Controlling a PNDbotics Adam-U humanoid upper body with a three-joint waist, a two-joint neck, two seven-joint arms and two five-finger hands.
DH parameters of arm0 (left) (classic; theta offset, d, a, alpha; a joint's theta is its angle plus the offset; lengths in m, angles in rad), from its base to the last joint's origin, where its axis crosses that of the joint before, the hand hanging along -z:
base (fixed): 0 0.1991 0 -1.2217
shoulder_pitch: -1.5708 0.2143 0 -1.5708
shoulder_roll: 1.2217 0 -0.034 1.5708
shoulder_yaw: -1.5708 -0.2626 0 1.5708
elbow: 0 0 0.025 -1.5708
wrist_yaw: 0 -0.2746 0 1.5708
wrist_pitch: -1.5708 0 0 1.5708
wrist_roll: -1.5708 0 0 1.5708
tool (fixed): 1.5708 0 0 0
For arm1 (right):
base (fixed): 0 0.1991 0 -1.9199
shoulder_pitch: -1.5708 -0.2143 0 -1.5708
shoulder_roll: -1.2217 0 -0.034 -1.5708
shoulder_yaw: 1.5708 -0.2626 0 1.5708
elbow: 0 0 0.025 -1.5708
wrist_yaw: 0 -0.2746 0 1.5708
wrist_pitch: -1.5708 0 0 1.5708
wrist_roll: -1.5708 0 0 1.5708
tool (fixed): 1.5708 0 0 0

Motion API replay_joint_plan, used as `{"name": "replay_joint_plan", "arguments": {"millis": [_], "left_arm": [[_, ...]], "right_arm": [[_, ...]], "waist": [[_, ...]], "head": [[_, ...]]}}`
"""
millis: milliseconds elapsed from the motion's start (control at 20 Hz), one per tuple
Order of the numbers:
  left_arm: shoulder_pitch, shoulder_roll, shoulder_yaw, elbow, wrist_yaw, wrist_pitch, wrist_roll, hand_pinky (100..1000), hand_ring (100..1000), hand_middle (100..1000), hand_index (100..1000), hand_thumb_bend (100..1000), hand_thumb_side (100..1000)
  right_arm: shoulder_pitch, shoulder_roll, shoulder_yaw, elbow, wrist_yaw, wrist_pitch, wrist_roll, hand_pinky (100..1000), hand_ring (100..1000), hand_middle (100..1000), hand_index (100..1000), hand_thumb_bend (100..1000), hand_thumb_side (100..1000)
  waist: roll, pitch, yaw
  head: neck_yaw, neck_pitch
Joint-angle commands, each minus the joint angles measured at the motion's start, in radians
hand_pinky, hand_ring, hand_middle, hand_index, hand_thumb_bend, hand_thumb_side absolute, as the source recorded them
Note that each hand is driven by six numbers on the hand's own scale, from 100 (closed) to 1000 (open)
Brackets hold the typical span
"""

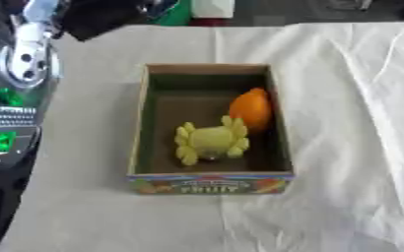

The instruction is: Pick up objects on the table and place them in the box.

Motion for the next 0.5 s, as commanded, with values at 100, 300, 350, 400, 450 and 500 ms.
{"name": "replay_joint_plan", "arguments": {"millis": [100, 300, 350, 400, 450, 500], "left_arm": [[0.024, 0.047, 0.073, -0.017, 0.195, -0.005, 0.223, 538, 739, 711, 876, 547, 988], [0.074, 0.061, 0.125, -0.017, 0.337, -0.053, 0.386, 522, 728, 702, 871, 542, 997], [0.087, 0.064, 0.134, -0.017, 0.368, -0.067, 0.418, 518, 725, 702, 872, 538, 1000], [0.101, 0.069, 0.142, -0.017, 0.397, -0.083, 0.447, 517, 724, 702, 872, 534, 1000], [0.116, 0.075, 0.150, -0.017, 0.424, -0.100, 0.472, 515, 722, 700, 871, 535, 1000], [0.130, 0.081, 0.157, -0.017, 0.450, -0.118, 0.495, 513, 721, 699, 870, 533, 1000]], "right_arm": [[-0.008, -0.028, -0.016, -0.019, 0.009, -0.003, -0.008, 631, 670, 556, 693, 100, 607], [-0.007, -0.027, -0.019, -0.019, 0.011, -0.003, -0.011, 631, 670, 556, 693, 100, 608], [-0.007, -0.027, -0.020, -0.019, 0.012, -0.003, -0.011, 631, 670, 556, 693, 100, 609], [-0.007, -0.027, -0.021, -0.019, 0.012, -0.003, -0.012, 631, 670, 556, 693, 100, 609], [-0.008, -0.027, -0.021, -0.019, 0.013, -0.003, -0.012, 630, 670, 556, 693, 100, 609], [-0.008, -0.027, -0.022, -0.019, 0.014, -0.003, -0.013, 630, 670, 556, 693, 100, 609]], "waist": [[-0.006, -0.014, 0.001], [-0.008, -0.011, 0.006], [-0.009, -0.010, 0.007], [-0.010, -0.009, 0.009], [-0.010, -0.008, 0.010], [-0.011, -0.007, 0.010]], "head": [[-0.025, 0.006], [-0.052, 0.018], [-0.058, 0.021], [-0.064, 0.022], [-0.070, 0.023], [-0.074, 0.024]]}}
